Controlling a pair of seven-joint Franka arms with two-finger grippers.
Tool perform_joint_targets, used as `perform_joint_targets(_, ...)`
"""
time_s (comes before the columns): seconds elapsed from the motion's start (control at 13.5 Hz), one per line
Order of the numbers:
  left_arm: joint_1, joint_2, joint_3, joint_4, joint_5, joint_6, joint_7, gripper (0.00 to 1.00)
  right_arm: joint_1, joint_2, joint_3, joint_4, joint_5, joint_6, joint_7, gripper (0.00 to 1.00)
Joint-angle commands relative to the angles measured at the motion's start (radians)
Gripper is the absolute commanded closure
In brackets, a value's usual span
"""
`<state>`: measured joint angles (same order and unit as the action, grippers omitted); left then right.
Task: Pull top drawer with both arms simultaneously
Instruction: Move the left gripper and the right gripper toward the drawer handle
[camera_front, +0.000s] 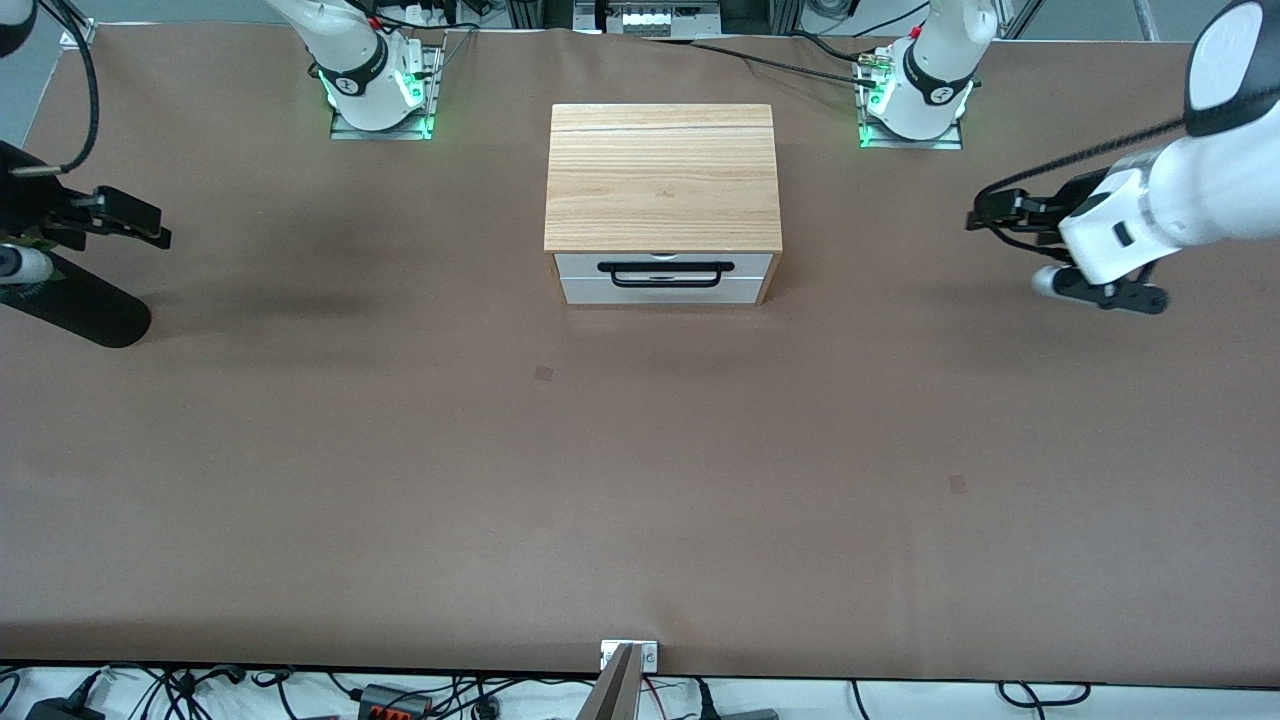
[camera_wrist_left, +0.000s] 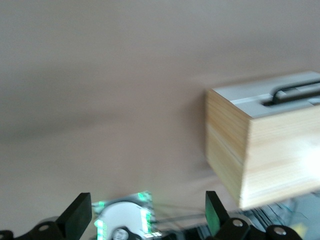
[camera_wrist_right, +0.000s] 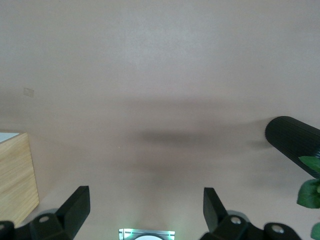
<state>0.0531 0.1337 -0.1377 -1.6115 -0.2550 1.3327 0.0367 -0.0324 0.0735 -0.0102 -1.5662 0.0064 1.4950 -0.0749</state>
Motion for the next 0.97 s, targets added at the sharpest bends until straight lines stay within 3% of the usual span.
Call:
perform_joint_targets(0.0, 0.02, 0.059, -0.003, 0.007, -0.168, -0.035, 0.112, 0.0, -0.007, 0.046, 0.004, 0.006, 0.076, 0.034, -0.014, 0.0)
perform_joint_targets(0.22, 0.062, 0.124, -0.002, -0.056, -0.412, 0.035, 0.265, 0.0, 0.0, 0.103, 0.007, 0.008, 0.195, 0.041, -0.005, 0.0)
perform_joint_targets(0.45, 0.074, 0.142, -0.002, -0.219, -0.678, 0.178, 0.448, 0.0, 0.012, 0.176, 0.007, 0.008, 0.436, 0.08, -0.014, 0.0)
perform_joint_targets(0.74, 0.048, 0.167, -0.008, -0.404, -0.915, 0.332, 0.706, 0.0, 0.058, 0.291, 0.009, 0.003, 0.604, 0.198, -0.098, 0.0)
perform_joint_targets(0.89, 0.041, 0.227, -0.014, -0.474, -1.019, 0.356, 0.878, 0.0, 0.084, 0.345, 0.009, -0.001, 0.747, 0.228, -0.214, 0.0)
